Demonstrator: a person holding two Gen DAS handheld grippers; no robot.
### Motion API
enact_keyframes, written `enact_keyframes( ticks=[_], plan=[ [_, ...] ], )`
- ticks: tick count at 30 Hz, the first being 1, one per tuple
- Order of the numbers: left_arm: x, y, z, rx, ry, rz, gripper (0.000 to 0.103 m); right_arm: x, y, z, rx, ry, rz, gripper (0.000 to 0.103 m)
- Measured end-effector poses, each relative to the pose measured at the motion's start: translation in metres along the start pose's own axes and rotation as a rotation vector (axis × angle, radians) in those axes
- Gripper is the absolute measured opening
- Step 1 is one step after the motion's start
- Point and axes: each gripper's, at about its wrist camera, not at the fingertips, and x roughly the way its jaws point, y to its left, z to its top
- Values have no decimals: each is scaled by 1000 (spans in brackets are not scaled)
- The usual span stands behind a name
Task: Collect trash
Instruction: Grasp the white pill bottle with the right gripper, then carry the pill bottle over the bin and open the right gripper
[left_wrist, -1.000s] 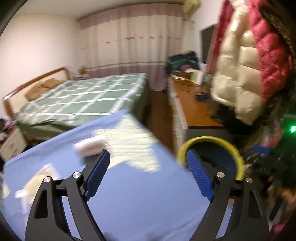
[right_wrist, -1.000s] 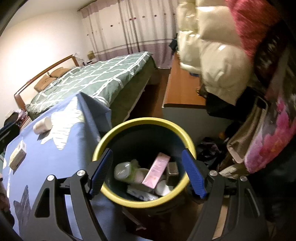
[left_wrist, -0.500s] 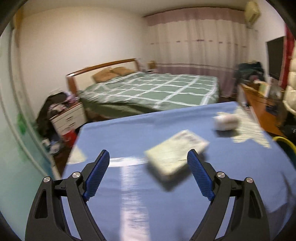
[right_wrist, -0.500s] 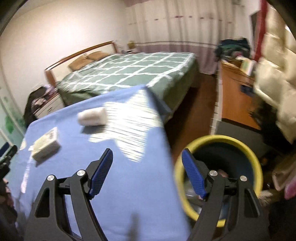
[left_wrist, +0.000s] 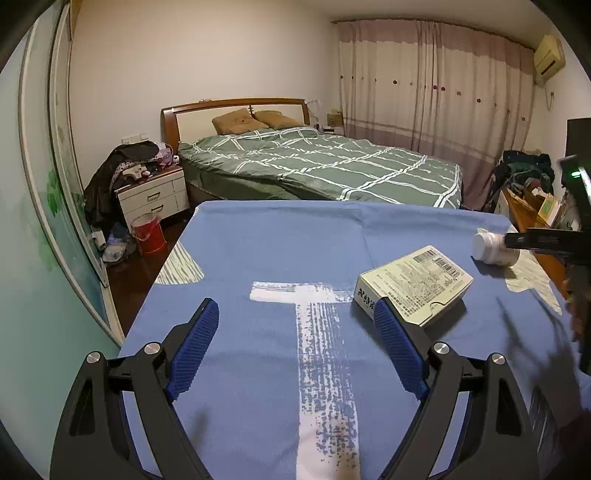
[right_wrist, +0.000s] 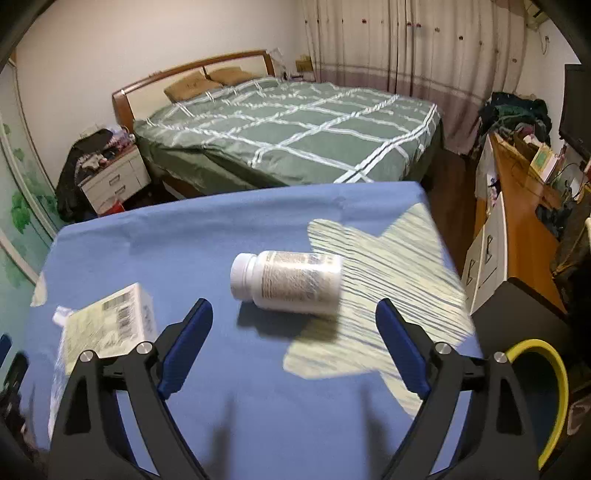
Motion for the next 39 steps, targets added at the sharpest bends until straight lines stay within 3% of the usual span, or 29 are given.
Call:
enact_keyframes(
  ticks=[14, 17, 21, 29, 33, 39],
  plan=[
    [-1, -13, 0, 17, 8, -33, 85, 57, 13, 9, 24, 71, -58, 88],
    [-2, -15, 0, 21, 9, -36, 85, 58, 11, 5, 19, 66, -76, 81],
    [-1, -16, 1, 23, 13, -39, 85, 48, 3, 0, 14, 53, -67, 80],
    [-1, -16, 0, 29, 16, -44, 86, -13, -37, -26, 37, 3, -97, 80],
    [-2, -19, 0, 38, 12, -44, 86, -40, -63, -49, 98, -16, -135, 81],
    [-2, -20, -1, 42, 8, -43, 86, -73, -127, -97, 295, -49, -234, 81]
  ],
)
